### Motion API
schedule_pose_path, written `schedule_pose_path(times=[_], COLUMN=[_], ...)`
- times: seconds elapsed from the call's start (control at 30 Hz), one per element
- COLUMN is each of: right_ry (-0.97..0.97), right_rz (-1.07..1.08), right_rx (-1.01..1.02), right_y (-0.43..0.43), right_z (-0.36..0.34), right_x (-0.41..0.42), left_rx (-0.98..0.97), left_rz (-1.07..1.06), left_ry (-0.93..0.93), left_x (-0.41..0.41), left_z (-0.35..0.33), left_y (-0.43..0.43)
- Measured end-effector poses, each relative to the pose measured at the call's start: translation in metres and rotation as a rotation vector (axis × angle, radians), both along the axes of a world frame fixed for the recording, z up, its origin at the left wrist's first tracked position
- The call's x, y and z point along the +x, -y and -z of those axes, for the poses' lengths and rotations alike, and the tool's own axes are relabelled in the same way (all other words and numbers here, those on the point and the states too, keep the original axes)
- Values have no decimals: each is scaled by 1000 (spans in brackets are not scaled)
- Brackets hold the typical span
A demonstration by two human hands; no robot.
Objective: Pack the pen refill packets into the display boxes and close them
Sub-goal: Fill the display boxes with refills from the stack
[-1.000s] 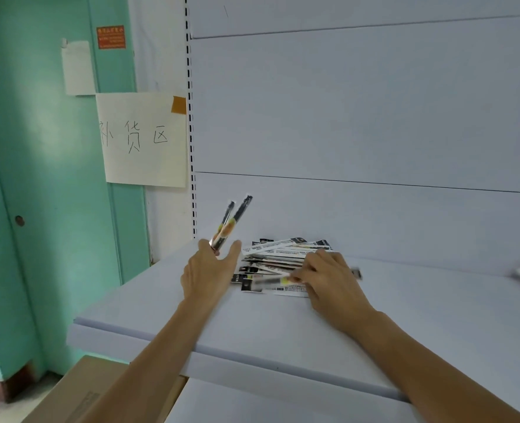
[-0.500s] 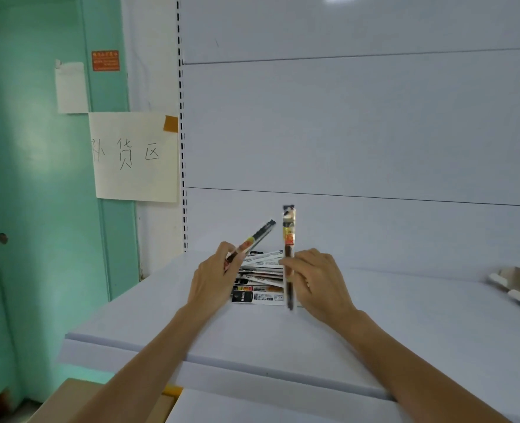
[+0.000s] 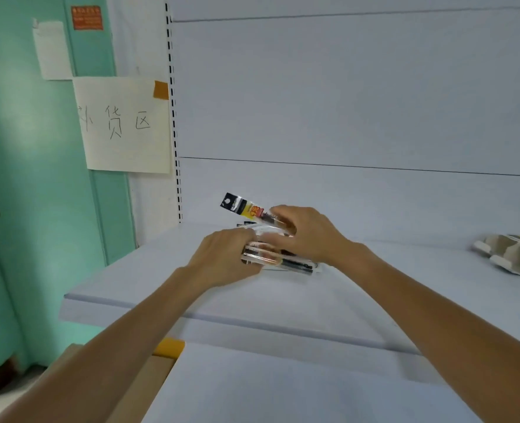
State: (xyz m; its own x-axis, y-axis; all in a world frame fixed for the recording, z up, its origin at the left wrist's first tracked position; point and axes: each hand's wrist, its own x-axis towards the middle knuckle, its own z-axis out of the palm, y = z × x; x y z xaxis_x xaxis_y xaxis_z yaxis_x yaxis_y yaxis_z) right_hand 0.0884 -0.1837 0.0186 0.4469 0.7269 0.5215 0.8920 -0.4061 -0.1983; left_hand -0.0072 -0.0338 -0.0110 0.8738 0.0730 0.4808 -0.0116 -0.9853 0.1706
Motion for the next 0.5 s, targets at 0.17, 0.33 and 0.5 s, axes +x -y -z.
schedule_pose_path(times=[0.17,0.33,0.5], right_ry=[-173,-63,144], right_rz=[-116,-96,136], right_rx=[-79,-201,-341], right_y=[5,15,38], right_z=[15,20,23], right_x=[-9,-11,5], left_rx=[-51,-93,452], left_rz=[-39,-81,-489], left_ry=[31,-50,-84], left_x=[-1,-1,-12], left_z=[-5,-4,-26], left_y=[17,19,19])
